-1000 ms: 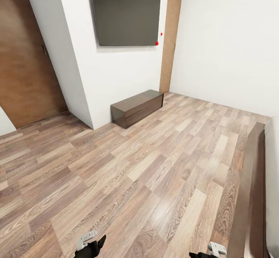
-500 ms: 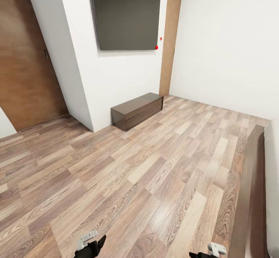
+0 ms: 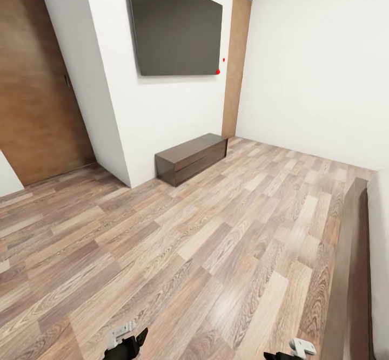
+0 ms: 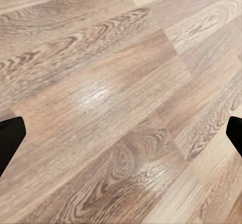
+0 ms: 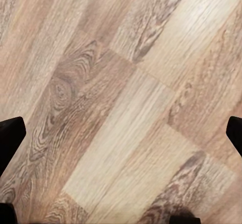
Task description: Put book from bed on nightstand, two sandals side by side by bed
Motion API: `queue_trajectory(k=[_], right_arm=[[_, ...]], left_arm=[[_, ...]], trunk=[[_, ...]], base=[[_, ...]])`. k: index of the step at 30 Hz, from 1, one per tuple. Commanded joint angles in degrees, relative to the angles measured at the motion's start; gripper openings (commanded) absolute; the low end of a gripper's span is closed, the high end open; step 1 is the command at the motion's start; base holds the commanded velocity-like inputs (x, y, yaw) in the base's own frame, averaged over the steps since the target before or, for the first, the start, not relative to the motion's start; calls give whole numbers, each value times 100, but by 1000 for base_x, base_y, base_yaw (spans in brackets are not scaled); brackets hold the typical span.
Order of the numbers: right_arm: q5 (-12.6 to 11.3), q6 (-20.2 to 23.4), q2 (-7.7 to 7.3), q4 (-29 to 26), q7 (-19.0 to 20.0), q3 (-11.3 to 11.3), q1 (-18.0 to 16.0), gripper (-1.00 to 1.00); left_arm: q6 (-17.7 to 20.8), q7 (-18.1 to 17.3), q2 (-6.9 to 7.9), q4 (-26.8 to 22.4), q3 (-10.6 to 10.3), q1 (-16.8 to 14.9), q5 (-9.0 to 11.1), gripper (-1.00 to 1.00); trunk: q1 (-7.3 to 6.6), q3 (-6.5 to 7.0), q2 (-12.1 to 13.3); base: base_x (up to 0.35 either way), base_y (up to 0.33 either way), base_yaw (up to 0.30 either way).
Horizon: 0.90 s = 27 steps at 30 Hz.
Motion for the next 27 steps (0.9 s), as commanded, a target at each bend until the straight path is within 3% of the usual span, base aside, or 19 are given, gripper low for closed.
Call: queue_trajectory(k=[1,17,27], right_arm=[[-12,24,-1,-2,22,-24,-2,100],[4,24,-3,12,26,-24,0,100],[4,24,6,15,17,-24,-3,100]], left_arm=[[-16,-24,2,8,-14,-4,36,100],[-14,-24,2,8,-8,-4,42,100],[-7,-24,2,8,-7,-4,42,100]], trunk=[[-1,0,-2],[-1,13,-2],[-1,13,-2]], base=[[0,0,0],[4,0,0],[281,0,0]])
